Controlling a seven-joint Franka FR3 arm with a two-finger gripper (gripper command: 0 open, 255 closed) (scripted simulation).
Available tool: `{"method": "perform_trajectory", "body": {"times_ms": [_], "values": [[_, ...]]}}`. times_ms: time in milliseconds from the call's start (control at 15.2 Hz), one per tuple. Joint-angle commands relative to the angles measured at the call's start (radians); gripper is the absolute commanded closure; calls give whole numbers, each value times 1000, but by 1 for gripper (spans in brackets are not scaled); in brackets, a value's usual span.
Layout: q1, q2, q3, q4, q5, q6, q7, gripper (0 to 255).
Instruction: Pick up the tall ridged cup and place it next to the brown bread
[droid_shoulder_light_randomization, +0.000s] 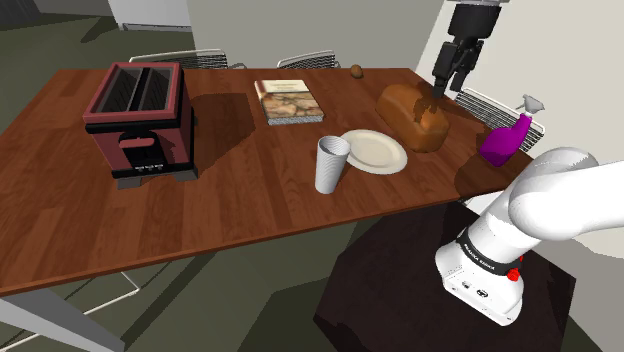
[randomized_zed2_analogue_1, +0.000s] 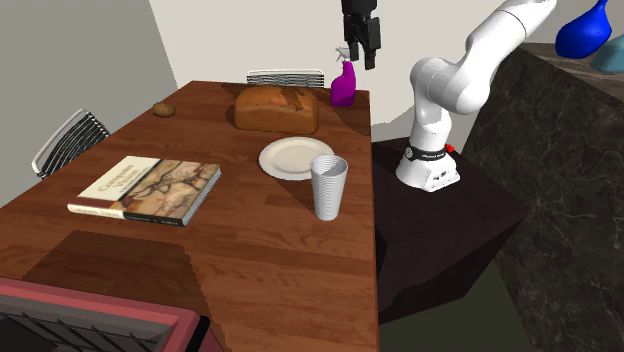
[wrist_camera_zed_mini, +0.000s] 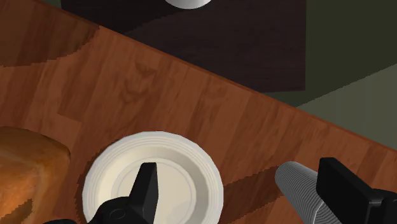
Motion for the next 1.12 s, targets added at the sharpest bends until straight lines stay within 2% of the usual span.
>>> {"method": "perform_trajectory", "body": {"times_ms": [0, 528, 1056], "values": [[0, 0, 0, 0, 0, 0, 0, 0], [41, 123, 104, -98, 93, 291, 111, 0], [74, 342, 208, -99, 150, 585, 215, 0]]}}
